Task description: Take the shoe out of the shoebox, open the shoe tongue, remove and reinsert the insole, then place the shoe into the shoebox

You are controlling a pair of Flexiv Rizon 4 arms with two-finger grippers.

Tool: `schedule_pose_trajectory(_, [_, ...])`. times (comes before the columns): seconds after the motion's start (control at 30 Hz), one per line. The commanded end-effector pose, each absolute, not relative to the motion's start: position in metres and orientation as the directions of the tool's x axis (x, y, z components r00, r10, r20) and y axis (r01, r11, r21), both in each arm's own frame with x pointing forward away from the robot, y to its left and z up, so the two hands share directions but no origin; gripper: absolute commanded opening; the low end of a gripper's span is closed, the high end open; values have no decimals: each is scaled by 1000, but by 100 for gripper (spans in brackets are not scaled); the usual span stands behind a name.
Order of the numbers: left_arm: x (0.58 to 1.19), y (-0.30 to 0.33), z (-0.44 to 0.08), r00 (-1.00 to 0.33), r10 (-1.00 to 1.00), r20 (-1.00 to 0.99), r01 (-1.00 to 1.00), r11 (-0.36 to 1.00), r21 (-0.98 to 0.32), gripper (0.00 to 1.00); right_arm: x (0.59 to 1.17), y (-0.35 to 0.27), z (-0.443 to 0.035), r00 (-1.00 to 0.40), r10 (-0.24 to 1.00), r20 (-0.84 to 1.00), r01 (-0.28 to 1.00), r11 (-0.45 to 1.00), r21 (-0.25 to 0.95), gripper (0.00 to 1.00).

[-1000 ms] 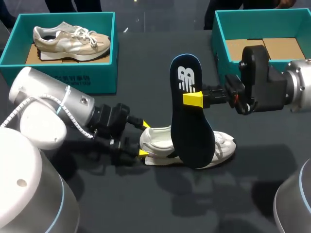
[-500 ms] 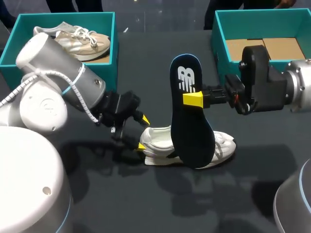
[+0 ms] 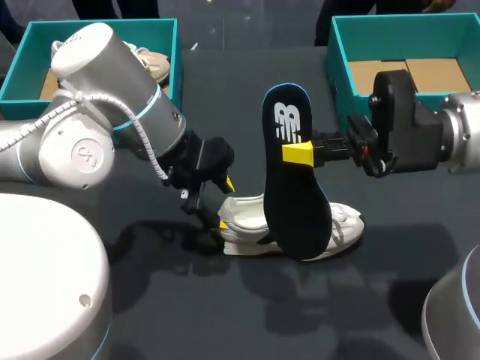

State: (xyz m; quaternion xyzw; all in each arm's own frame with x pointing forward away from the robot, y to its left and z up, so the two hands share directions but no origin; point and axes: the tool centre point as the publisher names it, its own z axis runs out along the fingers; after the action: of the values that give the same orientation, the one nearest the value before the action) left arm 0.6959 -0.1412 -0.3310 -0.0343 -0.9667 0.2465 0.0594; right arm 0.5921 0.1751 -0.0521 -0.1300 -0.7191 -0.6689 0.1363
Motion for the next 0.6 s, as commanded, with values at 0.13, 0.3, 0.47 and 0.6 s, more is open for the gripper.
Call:
schedule_pose_trajectory(0.13, [707, -154, -317, -993, 69, 92, 46, 972, -230, 100, 590, 176, -53, -929, 9, 370, 370, 71, 926, 0])
schedule_pose_trajectory(0.3, [712, -160, -320, -993, 69, 93, 53, 985, -165, 100, 590, 176, -53, -929, 9, 370, 370, 71, 926, 0])
schedule_pose_trajectory(0.47, [712, -164, -324, -993, 67, 97, 55, 990, -127, 100, 590, 176, -53, -929, 9, 370, 370, 71, 926, 0])
schedule_pose_trajectory(0.6, [715, -165, -325, -993, 67, 98, 58, 994, -96, 100, 590, 176, -53, -929, 9, 370, 370, 71, 926, 0])
